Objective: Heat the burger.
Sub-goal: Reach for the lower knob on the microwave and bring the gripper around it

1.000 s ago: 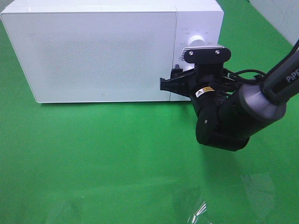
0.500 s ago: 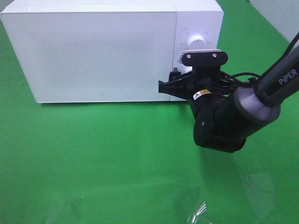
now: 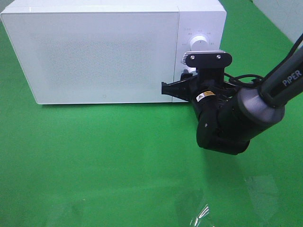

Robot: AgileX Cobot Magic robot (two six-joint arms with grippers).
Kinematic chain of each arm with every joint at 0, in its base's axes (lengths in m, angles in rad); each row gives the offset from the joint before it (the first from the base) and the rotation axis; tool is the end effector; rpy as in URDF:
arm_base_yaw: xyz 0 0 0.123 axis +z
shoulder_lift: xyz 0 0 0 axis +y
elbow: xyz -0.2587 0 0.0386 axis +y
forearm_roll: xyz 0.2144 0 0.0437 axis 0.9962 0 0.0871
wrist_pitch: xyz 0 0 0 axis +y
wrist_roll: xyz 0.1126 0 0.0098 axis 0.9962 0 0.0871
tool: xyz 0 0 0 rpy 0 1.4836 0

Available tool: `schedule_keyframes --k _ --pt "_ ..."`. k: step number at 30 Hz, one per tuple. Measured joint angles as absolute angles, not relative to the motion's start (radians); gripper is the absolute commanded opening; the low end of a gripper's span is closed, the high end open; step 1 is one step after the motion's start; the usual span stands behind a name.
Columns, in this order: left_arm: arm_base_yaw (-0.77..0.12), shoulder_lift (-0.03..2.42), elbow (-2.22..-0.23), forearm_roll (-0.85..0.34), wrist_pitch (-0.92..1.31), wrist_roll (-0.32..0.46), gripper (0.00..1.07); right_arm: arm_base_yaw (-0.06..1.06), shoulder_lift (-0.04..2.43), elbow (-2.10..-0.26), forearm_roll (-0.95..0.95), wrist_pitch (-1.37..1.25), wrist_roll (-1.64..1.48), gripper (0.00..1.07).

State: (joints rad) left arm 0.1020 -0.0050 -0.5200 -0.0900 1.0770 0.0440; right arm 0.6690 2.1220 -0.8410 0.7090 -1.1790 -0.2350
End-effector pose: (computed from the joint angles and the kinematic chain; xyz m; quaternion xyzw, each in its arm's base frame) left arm 0.0064 -0.0083 0.2552 -0.0220 0.8498 -0.0065 0.5266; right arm 0.3255 0.1706 0.1192 -0.0043 0.7405 0.0094 0.6719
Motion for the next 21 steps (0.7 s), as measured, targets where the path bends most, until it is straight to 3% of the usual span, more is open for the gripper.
schedule_keyframes --k 2,21 --pt "0.102 -0.005 -0.520 -0.090 1.077 0.044 0.97 0.669 2.122 -0.841 0.709 -1.179 -0.235 0.00" --pt "0.102 -0.005 -0.520 -0.090 1.077 0.044 0.97 0.667 2.128 -0.836 0.680 -1.197 -0.042 0.00"
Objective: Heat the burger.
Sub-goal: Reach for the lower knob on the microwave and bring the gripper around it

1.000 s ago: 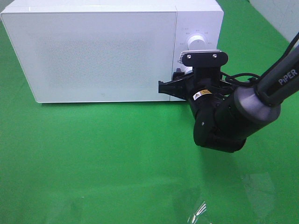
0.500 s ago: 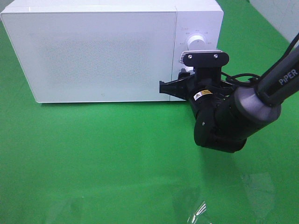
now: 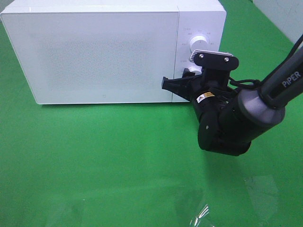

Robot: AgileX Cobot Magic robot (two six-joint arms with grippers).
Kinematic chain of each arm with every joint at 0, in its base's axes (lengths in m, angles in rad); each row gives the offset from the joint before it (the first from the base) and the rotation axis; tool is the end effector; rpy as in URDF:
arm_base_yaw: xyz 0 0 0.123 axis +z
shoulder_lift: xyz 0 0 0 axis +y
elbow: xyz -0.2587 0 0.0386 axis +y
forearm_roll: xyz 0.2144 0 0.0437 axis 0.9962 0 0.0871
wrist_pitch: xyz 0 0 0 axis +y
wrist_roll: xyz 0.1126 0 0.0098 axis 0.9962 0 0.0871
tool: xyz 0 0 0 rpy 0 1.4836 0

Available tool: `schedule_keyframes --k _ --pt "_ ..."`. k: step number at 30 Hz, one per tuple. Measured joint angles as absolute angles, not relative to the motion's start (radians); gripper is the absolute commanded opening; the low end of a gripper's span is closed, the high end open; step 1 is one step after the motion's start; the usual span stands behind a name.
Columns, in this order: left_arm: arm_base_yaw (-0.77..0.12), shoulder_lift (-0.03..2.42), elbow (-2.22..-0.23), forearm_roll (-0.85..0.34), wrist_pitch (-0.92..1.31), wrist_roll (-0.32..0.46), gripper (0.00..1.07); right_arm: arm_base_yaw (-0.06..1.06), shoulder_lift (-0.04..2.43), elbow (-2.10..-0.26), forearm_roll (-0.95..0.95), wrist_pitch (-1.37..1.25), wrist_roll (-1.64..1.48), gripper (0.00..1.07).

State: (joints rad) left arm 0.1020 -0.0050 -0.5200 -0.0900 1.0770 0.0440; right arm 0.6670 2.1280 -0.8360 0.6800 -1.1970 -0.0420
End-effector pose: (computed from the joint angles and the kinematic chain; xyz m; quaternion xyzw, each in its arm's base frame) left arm 0.0064 -0.0083 0.2552 -0.0220 0.8498 -0.0065 0.5266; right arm 0.3251 0.1718 0.1188 0.0538 0.7335 0.0761 0.6732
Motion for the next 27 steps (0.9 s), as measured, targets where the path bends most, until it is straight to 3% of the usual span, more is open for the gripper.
schedule_keyframes --k 18,27 --pt "0.102 -0.005 -0.520 -0.090 1.077 0.044 0.97 0.664 2.128 -0.824 0.646 -1.206 0.900 0.00" --pt "0.102 -0.005 -0.520 -0.090 1.077 0.044 0.97 0.664 2.130 -0.821 0.640 -1.211 1.178 0.00"
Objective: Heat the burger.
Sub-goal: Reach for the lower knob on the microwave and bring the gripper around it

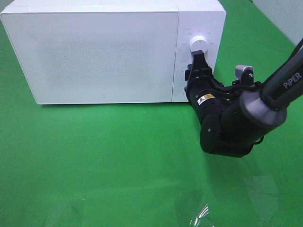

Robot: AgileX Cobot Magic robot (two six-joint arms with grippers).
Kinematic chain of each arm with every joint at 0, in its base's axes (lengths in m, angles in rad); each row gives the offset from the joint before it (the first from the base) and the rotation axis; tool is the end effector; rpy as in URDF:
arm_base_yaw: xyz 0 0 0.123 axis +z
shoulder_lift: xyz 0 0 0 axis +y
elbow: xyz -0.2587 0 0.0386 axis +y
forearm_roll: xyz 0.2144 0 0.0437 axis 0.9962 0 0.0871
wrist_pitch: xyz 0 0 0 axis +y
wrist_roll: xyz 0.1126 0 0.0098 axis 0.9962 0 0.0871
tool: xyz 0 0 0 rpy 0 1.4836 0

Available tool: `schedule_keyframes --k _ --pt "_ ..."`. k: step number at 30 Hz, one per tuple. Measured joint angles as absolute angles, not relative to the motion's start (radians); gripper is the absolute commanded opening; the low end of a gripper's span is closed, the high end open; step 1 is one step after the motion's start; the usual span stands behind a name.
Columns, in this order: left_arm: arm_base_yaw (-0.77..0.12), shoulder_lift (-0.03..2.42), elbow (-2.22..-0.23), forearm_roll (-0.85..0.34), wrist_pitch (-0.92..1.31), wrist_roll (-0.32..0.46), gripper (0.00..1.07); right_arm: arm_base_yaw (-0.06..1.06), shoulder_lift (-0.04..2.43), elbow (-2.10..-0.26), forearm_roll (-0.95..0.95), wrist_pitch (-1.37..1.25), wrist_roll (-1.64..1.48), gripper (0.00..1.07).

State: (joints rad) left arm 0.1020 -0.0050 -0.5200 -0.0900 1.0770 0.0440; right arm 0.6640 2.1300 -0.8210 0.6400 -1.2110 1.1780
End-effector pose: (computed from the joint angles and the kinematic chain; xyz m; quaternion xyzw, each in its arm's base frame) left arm 0.0064 -0.0083 0.2552 -0.0220 0.8498 -0.0065 0.5266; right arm 0.3232 0.1727 0.1176 0.4479 0.5800 0.4520 0.5085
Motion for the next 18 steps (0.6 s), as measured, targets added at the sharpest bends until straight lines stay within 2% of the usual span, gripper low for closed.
schedule_keyframes --k 5,18 --pt "0.102 -0.005 -0.520 -0.090 1.077 0.044 0.97 0.663 2.130 -0.821 0.640 -1.213 1.315 0.00" --pt "0.102 -0.005 -0.520 -0.090 1.077 0.044 0.97 0.663 2.130 -0.821 0.638 -1.213 1.355 0.01"
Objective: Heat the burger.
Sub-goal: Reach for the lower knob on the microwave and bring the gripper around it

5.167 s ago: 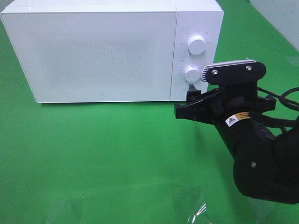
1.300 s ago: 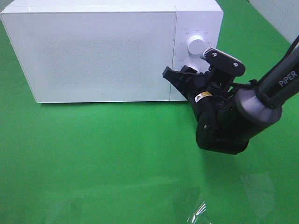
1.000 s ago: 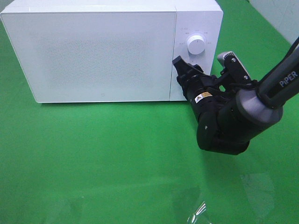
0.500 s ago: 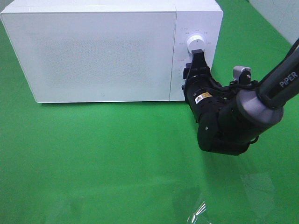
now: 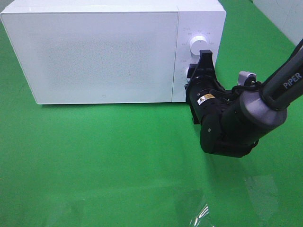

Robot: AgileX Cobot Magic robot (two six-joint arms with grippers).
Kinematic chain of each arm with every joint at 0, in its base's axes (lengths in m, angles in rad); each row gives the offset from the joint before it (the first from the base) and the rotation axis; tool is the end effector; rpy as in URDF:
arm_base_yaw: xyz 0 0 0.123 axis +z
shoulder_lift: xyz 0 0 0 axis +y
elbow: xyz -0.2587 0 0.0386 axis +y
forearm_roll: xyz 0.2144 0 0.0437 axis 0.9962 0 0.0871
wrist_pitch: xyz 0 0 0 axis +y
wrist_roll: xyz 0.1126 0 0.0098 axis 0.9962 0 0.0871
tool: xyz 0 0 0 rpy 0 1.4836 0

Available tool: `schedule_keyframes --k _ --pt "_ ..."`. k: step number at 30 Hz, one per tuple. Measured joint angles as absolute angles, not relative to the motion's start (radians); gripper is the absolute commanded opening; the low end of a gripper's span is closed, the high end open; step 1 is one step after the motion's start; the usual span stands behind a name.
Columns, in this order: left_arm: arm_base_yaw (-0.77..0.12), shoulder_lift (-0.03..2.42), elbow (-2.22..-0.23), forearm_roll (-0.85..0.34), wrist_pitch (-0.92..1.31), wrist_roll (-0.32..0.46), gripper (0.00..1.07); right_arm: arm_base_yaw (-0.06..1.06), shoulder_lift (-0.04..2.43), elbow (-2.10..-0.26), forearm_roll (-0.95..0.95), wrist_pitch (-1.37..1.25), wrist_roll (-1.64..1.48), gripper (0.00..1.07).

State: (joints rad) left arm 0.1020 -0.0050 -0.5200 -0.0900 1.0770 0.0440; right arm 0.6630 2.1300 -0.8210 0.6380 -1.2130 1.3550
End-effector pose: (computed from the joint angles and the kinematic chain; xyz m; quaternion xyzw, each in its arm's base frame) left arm 0.0064 -0.0083 0.2552 -0.0220 0.8498 -0.0065 0.5266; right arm 0.3234 0.1726 0.1179 0.4966 0.5378 0.4958 0.4672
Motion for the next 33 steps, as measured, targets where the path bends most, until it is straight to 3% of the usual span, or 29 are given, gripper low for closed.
schedule_keyframes --k 16,23,25,27,33 --pt "0.102 -0.005 -0.520 -0.090 1.077 0.044 0.97 0.662 2.130 -0.821 0.641 -1.213 1.354 0.15" --pt "0.102 -0.005 -0.520 -0.090 1.077 0.044 0.97 0.663 2.130 -0.821 0.653 -1.213 1.340 0.27" --pt "0.102 -0.005 -0.520 -0.090 1.077 0.044 0.97 0.664 2.130 -0.821 0.659 -1.213 1.335 0.40" --pt "0.102 -0.005 -0.520 -0.090 1.077 0.044 0.97 0.665 2.130 -0.823 0.666 -1.213 1.325 0.45" --pt "0.102 -0.005 -0.520 -0.090 1.077 0.044 0.97 0.667 2.122 -0.824 0.655 -1.201 1.314 0.54"
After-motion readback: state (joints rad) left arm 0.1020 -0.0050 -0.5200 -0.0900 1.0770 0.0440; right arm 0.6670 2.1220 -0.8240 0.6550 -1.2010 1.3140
